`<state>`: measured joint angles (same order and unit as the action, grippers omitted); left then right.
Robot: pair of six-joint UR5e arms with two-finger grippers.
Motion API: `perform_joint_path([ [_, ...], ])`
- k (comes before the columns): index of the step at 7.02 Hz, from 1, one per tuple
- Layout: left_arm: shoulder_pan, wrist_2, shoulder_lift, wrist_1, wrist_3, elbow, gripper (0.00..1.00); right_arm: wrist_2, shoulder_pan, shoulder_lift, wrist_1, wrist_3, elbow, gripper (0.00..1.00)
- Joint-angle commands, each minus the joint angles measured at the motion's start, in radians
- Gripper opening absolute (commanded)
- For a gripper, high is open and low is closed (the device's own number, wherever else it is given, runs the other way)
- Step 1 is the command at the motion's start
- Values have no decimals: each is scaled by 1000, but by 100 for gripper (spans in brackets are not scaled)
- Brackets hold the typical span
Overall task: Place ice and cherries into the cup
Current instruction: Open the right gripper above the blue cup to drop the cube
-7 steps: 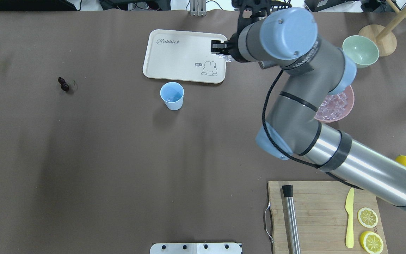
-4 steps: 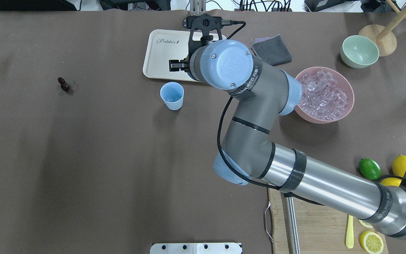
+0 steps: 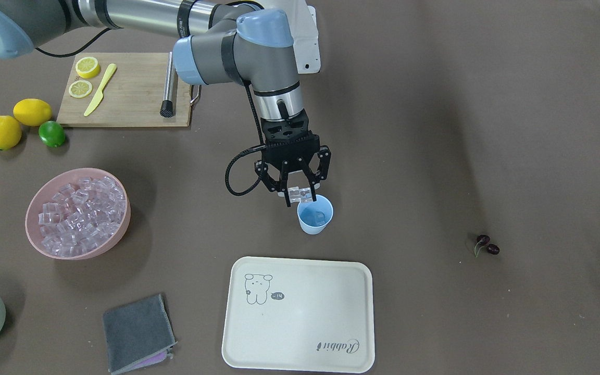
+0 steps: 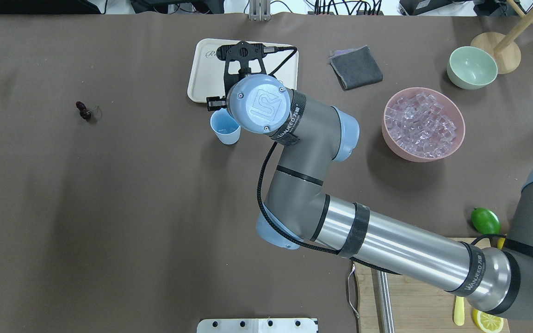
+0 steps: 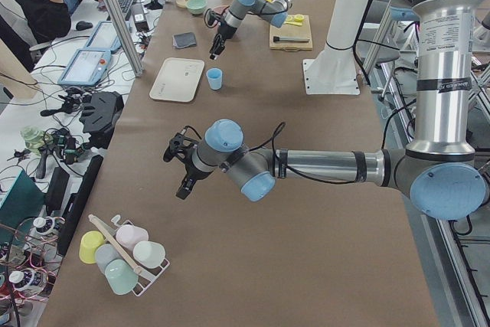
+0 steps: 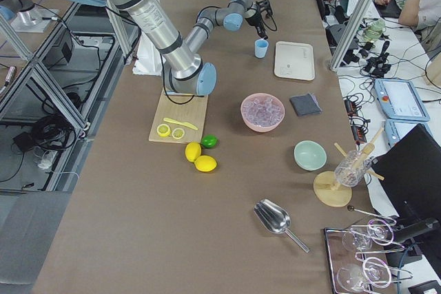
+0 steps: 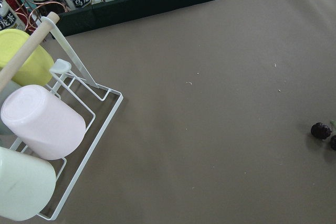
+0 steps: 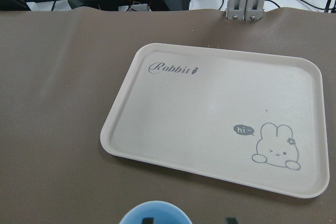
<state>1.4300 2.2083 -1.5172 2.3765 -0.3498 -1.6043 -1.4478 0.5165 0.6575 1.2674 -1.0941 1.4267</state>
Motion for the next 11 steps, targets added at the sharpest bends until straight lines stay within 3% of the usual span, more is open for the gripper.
perform_joint_path([
  [1, -8, 1, 0, 0, 0, 1, 98, 0, -15, -73, -5, 17, -107, 0],
  [4, -10, 1, 0, 0, 0, 4, 98, 3, -15, -88, -11, 28, -146, 0],
  [5, -10, 1, 0, 1, 0, 4, 98, 7, -15, -88, -102, 54, -202, 0],
  [7, -11, 1, 2, 0, 0, 4, 98, 6, -13, -85, -140, 75, -239, 0],
  [9, -11, 1, 8, 0, 0, 3, 98, -3, -13, -82, -140, 76, -223, 99],
  [11, -10, 1, 6, -3, 0, 0, 98, -20, -13, -35, -134, 91, -134, 100],
])
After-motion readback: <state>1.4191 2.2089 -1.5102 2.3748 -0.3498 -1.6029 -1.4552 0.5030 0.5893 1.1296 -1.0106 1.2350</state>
